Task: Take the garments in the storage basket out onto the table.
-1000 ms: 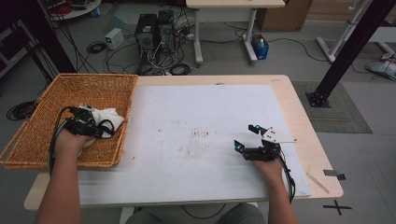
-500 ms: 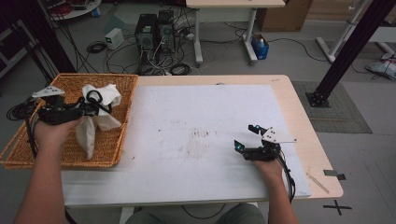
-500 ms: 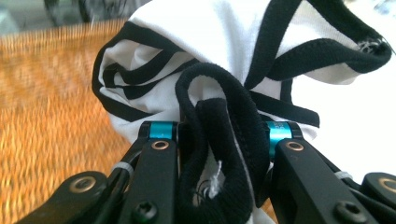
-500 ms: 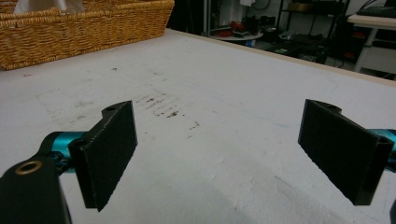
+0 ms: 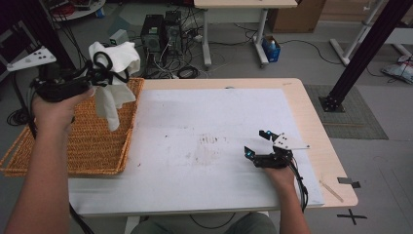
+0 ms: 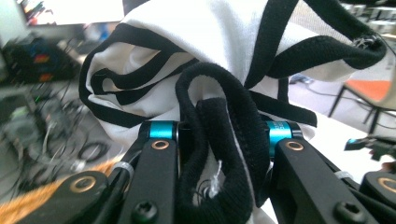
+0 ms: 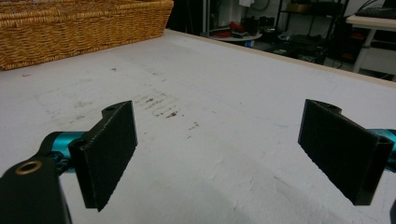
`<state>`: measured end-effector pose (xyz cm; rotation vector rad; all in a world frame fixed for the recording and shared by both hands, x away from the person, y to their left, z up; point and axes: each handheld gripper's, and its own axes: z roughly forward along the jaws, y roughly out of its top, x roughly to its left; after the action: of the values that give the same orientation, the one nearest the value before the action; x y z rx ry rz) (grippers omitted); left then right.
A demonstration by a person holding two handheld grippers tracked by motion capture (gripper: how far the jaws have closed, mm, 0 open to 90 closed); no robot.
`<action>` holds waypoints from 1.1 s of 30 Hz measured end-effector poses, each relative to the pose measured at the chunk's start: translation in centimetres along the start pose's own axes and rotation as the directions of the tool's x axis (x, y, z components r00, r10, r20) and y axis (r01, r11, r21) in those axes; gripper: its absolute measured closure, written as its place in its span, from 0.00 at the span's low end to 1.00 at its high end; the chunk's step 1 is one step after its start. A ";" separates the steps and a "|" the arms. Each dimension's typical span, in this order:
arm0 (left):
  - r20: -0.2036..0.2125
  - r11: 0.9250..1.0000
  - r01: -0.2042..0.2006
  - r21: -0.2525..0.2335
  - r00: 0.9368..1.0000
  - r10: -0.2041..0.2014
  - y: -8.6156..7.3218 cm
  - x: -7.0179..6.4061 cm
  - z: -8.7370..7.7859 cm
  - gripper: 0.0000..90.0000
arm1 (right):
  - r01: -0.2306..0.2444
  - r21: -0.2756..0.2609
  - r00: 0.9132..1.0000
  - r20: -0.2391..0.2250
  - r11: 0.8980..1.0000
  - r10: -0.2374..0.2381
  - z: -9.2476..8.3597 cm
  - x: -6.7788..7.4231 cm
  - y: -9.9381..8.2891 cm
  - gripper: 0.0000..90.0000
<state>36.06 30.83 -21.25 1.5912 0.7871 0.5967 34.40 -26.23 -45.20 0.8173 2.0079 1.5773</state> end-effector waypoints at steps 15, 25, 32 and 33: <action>0.195 0.998 -0.060 -0.007 0.979 0.060 0.3 -8.3 9.2 0.81 | -0.003 -0.003 1.000 -0.001 1.000 0.003 0.0 -0.1 0.0 0.13; 0.225 0.989 -0.009 0.145 0.974 -0.024 -7.6 -10.5 15.0 0.81 | 0.002 -0.002 1.000 -0.002 1.000 -0.002 0.0 0.0 0.0 0.13; 0.235 0.960 0.014 0.281 0.969 -0.083 -12.7 -12.0 18.3 0.80 | 0.004 -0.005 1.000 -0.002 1.000 -0.004 0.0 0.0 0.0 0.13; 0.239 0.954 0.003 0.299 0.968 -0.078 -13.0 -12.4 18.6 0.80 | 0.004 -0.006 1.000 -0.002 1.000 -0.004 0.0 0.0 0.0 0.13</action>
<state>40.04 10.41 -36.54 1.8767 0.7419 0.2468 34.42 -26.26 -45.21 0.8095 2.0039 1.5818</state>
